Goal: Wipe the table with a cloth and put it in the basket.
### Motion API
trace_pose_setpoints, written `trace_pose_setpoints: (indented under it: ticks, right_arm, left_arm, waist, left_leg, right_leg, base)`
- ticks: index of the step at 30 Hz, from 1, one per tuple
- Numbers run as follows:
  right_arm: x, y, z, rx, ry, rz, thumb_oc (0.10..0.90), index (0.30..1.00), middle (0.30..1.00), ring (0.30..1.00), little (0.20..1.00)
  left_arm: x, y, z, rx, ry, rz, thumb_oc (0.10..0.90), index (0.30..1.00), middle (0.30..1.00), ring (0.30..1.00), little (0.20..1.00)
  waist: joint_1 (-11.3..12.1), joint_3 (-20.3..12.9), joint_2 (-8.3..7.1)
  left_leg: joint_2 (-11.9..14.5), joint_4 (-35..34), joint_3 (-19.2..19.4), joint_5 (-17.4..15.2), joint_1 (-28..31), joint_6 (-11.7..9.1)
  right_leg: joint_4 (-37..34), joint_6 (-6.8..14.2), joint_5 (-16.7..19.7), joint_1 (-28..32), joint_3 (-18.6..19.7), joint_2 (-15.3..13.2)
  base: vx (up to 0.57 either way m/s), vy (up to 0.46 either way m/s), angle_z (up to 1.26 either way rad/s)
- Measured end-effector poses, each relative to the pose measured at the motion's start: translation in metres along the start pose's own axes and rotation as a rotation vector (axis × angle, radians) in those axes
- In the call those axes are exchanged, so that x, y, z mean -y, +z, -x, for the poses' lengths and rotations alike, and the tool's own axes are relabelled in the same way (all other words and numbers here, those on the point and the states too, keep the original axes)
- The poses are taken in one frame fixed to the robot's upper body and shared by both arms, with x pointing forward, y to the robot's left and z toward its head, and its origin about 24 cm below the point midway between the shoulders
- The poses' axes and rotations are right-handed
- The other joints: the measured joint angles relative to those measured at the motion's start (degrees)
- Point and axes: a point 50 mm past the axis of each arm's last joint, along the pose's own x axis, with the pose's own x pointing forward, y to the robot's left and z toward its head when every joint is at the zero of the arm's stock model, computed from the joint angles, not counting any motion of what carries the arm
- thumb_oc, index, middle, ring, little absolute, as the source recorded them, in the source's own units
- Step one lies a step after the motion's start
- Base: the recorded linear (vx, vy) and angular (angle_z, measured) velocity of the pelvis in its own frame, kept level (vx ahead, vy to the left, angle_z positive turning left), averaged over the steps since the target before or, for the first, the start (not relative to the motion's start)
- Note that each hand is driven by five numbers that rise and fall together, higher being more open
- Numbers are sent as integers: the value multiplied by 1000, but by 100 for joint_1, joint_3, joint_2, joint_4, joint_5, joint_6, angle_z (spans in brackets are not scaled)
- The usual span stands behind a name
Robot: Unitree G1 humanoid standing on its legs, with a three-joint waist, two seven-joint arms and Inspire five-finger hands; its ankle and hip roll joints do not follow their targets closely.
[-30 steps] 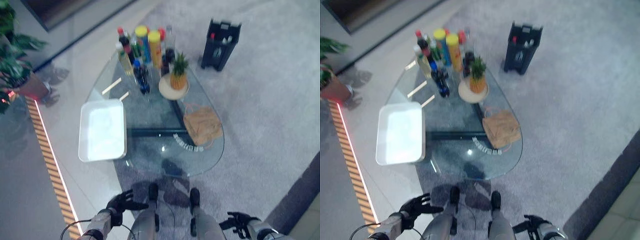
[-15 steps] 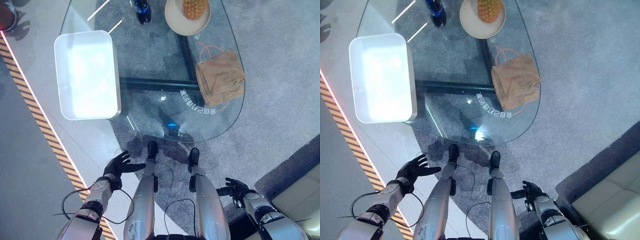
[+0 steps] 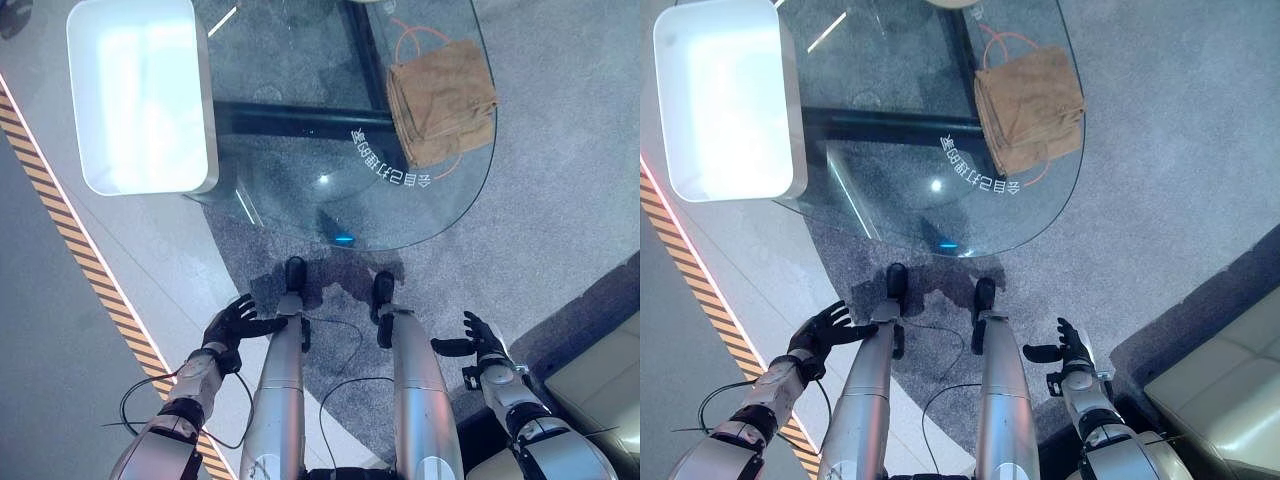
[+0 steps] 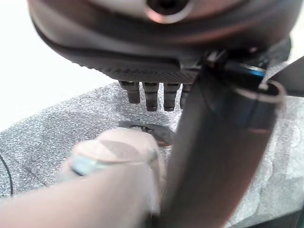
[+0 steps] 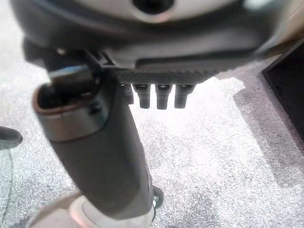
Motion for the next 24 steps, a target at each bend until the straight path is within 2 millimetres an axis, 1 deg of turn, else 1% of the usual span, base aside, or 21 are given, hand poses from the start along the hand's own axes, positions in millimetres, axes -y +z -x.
trace_pose_setpoints:
  ticks: [2,3,4,5,6,7,8,9,10,11,12,13,14,15,17,21,22,24]
  right_arm:
    - [-1,0,0,2,3,2,800,900,900,900,900]
    - [-2,1,0,8,4,1,800,900,900,900,900]
    - [-2,3,0,21,3,-2,800,900,900,900,900]
    - [-1,6,0,37,-2,-4,800,900,900,900,900]
    - [-1,10,-1,60,-18,-11,800,900,900,900,900]
    - [1,11,-1,69,-34,-12,800,900,900,900,900]
    - [2,11,-1,70,-53,-17,800,900,900,900,900]
    - [3,11,-1,70,-74,-23,800,900,900,900,900]
    - [4,12,-1,73,-82,-27,800,900,900,900,900]
    - [9,16,-2,88,-116,-64,800,900,900,900,900]
    - [12,22,-2,113,-134,-81,800,900,900,900,900]
    - [15,28,-2,139,-155,-101,800,900,900,900,900]
    - [20,39,-2,182,-181,-115,800,900,900,900,900]
    - [26,46,-2,217,-207,-127,800,900,900,900,900]
    - [37,61,-1,280,-253,-143,800,900,900,900,900]
    - [71,101,3,435,-352,-143,800,900,900,900,900]
    - [82,113,4,469,-382,-140,800,900,900,900,900]
    - [97,127,6,507,-423,-135,800,900,900,900,900]
  left_arm:
    - [0,5,-1,25,-2,-2,800,900,900,900,900]
    - [0,7,-1,34,-1,2,800,900,900,900,900]
    - [-1,6,-1,31,3,0,800,900,900,900,900]
    - [-3,4,0,24,8,7,800,900,900,900,900]
    - [-4,2,1,18,15,26,800,900,900,900,900]
    - [-3,6,0,35,14,41,800,900,900,900,900]
    - [-2,10,-1,50,10,36,800,900,900,900,900]
    - [-2,14,-2,60,8,34,800,900,900,900,900]
    - [-2,15,-3,61,9,34,800,900,900,900,900]
    - [-2,14,-2,56,9,31,800,900,900,900,900]
    - [-5,8,-1,37,19,42,800,900,900,900,900]
    - [-6,6,0,36,24,58,800,900,900,900,900]
    - [-7,9,0,48,28,75,800,900,900,900,900]
    - [-7,11,-1,56,23,68,800,900,900,900,900]
    - [-8,12,0,61,24,63,800,900,900,900,900]
    - [-10,9,1,56,24,64,800,900,900,900,900]
    - [-10,9,1,57,16,62,800,900,900,900,900]
    - [-12,11,2,65,7,54,800,900,900,900,900]
  waist:
    - [9,3,-5]
    - [22,4,-20]
    - [53,8,-30]
    - [44,11,-23]
    - [52,11,-22]
    - [34,19,-29]
    - [15,20,-31]
    - [12,18,-40]
    - [15,20,-44]
    - [13,33,-63]
    - [29,34,-62]
    - [28,35,-66]
    - [-15,36,-68]
    - [-11,37,-74]
    - [13,50,-93]
    - [26,51,-96]
    - [25,51,-95]
    - [27,52,-96]
  left_leg:
    - [1,-47,-3,-23,-19,-36]
    - [-2,-76,-14,-64,-24,-97]
    - [-7,-49,-17,-65,-47,-89]
    - [-37,263,-10,-140,-175,20]
    - [-82,388,-39,-201,-215,106]
    - [-71,340,-27,-227,-245,26]
    - [-73,251,-26,-229,-260,24]
    - [-71,153,-33,-225,-266,-38]
    - [-71,127,-34,-238,-271,-60]
    - [-79,174,-34,-243,-293,-48]
    - [-66,225,-54,-271,-316,13]
    - [-37,199,-51,-200,-315,-52]
    - [-29,80,-49,-206,-309,-55]
    - [-29,-39,-43,-179,-287,-69]
    - [-13,-105,-47,-115,-283,-81]
    - [-8,-183,-51,-95,-269,-65]
    - [-7,-195,-57,-34,-255,-55]
    - [-7,-191,-59,11,-232,-40]
  right_leg:
    - [83,1,-21,-53,6,12]
    - [75,-15,-31,-74,1,3]
    - [67,-80,5,-116,6,-33]
    - [95,-94,-1,-158,-31,-94]
    - [161,-86,0,-228,-41,18]
    - [175,-63,-15,-266,-10,22]
    - [146,-64,-15,-288,-13,25]
    - [86,-86,-5,-304,-18,26]
    - [67,-89,-3,-314,-21,18]
    - [39,-115,13,-337,-16,-40]
    - [82,-106,28,-345,-66,18]
    - [62,-100,31,-344,-55,58]
    - [-32,-88,27,-338,-41,68]
    - [-125,-91,123,-329,-39,86]
    - [-176,-108,139,-337,-52,93]
    - [-298,-102,143,-297,-77,93]
    - [-315,-94,141,-267,-92,94]
    - [-320,-67,139,-211,-116,80]
  base:
    - [-89,-12,15]
    - [-93,-9,15]
    - [56,-5,6]
    - [59,-7,-12]
    - [64,-9,-10]
    - [0,0,0]
    - [-2,-7,22]
    - [-69,-4,19]
    - [5,-3,10]
    - [-68,-3,-8]
    - [72,-6,-18]
    - [-1,-12,-14]
    - [70,-21,-1]
    - [-2,-24,10]
    - [0,-11,2]
    - [2,-2,-1]
    - [0,0,0]
    - [15,5,8]
